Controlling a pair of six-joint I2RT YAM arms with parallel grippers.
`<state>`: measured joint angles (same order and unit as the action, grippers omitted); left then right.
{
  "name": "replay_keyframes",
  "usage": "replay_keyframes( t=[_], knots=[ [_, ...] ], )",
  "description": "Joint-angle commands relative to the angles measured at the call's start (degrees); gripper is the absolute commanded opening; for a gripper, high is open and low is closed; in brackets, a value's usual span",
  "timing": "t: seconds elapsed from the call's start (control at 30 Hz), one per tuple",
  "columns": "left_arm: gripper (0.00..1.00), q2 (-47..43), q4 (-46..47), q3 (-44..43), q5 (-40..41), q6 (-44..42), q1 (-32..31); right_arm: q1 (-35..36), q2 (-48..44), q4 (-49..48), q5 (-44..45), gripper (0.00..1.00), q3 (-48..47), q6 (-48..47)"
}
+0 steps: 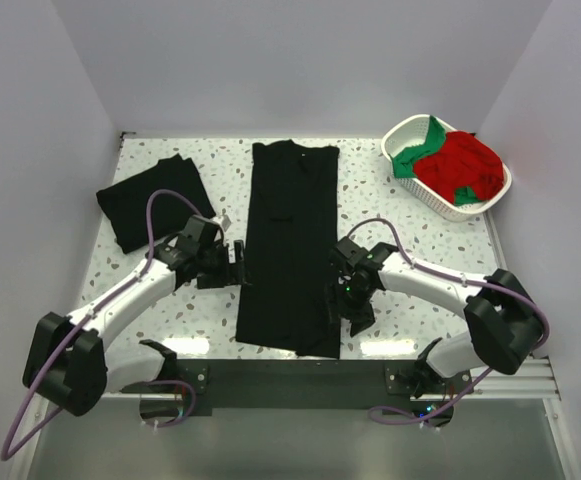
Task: Fold and stack the t-shirts
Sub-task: Fold the tshirt
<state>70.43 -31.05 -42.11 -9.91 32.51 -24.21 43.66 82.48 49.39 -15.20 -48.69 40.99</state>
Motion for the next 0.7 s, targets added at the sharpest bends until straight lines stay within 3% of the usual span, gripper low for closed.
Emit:
replay_keyframes(
  t=[0.0, 0.33, 0.67],
  knots=[
    [0.82, -4.3, -2.8, 3.0, 0.2, 3.4, -1.1, 1.4, -0.6, -2.6, -4.4, 0.58, 1.7, 1.5],
    [0.80, -10.6, -8.4, 9.1, 0.3, 6.9, -3.3, 4.1, 1.2, -7.7, -8.7, 0.51, 5.7, 3.1],
    [0.79, -11.8, -6.6, 12.7, -2.9, 8.4, -3.6, 6.1, 4.9, -8.1, -8.4, 0.48, 6.0, 2.8]
  ],
)
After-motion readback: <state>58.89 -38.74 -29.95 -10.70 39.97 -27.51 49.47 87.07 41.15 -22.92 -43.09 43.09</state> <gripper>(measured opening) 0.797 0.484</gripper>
